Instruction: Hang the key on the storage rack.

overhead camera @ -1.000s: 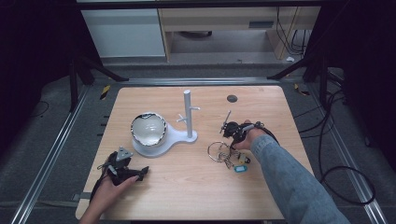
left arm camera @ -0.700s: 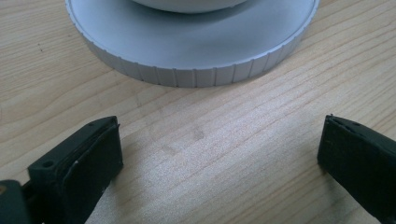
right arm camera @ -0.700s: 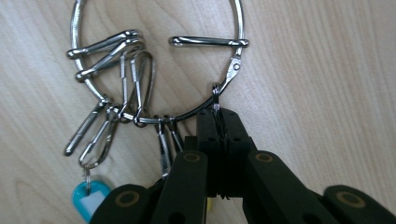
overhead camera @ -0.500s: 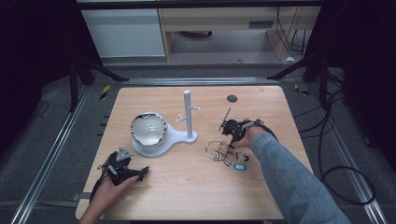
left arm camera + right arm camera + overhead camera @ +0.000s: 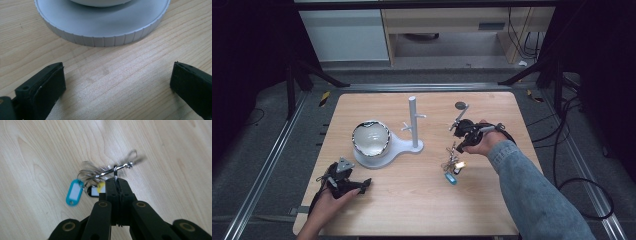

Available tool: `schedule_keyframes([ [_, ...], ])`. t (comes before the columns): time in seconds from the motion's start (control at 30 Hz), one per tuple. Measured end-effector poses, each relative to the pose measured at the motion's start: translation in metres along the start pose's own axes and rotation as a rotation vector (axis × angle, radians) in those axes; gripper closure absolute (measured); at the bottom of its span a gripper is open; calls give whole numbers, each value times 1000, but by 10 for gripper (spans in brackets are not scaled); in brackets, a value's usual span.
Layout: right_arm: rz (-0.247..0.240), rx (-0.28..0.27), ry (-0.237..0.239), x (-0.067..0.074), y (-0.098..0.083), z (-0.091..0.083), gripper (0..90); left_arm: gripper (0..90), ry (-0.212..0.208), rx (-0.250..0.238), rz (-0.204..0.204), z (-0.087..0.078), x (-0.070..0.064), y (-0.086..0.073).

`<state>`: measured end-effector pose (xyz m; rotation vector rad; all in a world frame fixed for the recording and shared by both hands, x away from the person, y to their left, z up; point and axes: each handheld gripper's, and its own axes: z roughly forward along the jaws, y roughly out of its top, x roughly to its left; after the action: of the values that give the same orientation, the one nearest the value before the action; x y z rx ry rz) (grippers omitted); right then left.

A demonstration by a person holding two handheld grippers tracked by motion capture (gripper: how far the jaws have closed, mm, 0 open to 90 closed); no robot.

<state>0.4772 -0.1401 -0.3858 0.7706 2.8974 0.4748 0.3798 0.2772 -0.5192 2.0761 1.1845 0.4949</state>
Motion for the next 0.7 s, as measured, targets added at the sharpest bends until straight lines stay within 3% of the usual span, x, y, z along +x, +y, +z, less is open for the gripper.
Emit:
schedule_keyframes([
  [0.2, 22, -47, -4, -2, 4, -13, 893, 0, -3, 0, 2, 0, 0, 0],
  [0.5, 47, -65, -7, -9, 11, -24, 893, 0, -6, -5, 3, 0, 0, 0],
  [0.7, 41, -72, -36, -5, 21, -39, 893, 0, -5, -5, 3, 0, 0, 0],
])
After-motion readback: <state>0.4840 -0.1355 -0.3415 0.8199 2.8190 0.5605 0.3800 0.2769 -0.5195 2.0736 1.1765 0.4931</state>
